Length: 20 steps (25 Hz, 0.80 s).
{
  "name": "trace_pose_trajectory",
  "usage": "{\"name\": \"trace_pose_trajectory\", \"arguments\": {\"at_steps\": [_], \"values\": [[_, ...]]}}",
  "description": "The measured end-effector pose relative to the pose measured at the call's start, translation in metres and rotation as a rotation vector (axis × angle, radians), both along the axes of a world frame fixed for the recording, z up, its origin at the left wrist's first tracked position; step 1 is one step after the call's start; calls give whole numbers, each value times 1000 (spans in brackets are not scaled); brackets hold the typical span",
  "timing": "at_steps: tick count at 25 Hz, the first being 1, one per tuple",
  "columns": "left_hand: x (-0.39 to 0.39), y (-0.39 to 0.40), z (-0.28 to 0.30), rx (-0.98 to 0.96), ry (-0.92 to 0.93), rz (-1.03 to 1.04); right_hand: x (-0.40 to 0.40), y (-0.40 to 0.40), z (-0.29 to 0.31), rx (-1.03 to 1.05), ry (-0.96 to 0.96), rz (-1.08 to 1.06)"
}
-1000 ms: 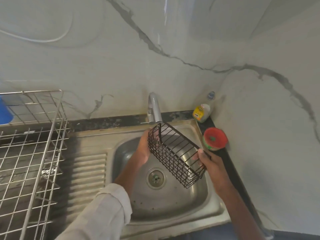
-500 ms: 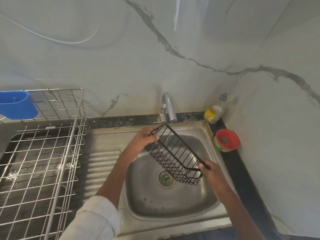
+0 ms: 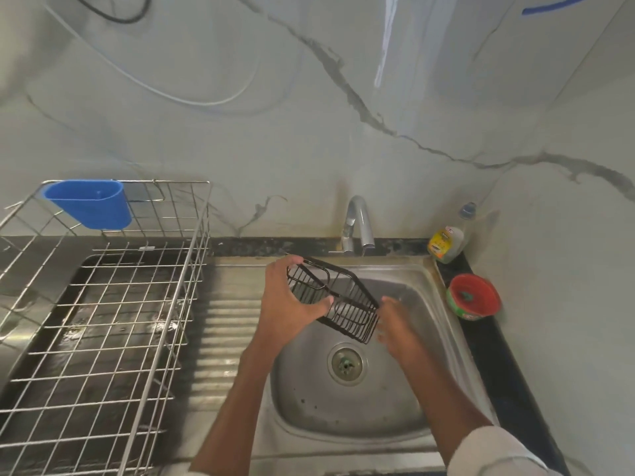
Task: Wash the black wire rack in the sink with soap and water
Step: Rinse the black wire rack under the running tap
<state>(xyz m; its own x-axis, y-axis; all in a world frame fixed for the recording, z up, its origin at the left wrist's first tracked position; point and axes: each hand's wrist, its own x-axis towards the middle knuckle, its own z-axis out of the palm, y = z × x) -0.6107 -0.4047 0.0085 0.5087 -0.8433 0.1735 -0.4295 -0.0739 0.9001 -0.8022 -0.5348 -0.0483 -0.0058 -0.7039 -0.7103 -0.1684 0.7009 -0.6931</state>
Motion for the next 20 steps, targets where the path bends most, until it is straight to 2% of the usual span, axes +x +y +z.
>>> {"name": "trace_pose_trajectory", "arguments": {"at_steps": [2, 6, 7, 11, 12, 14, 16, 18, 20], "values": [[-8, -1, 10, -68, -90, 9, 4, 6, 8, 166, -154, -76], [-18, -4, 28, -189, -305, -85, 1, 23, 11, 532, -645, -291], [-18, -3, 33, -172, -322, -148, 1, 25, 13, 565, -698, -325], [-13, 9, 27, -25, -249, -351, 4, 37, 18, 451, -590, -335], [-9, 12, 23, 7, -168, -381, 2, 38, 14, 417, -599, -367], [2, 20, 18, 87, 159, -388, -3, 41, 3, 298, -546, -393], [13, 24, 7, 160, 497, -252, -13, 40, -12, 124, -415, -350], [17, 22, -15, 276, 641, -134, -21, 38, -21, -25, -338, -352], [9, 21, -38, 368, 679, -81, -23, 36, -20, -156, -362, -320]]}}
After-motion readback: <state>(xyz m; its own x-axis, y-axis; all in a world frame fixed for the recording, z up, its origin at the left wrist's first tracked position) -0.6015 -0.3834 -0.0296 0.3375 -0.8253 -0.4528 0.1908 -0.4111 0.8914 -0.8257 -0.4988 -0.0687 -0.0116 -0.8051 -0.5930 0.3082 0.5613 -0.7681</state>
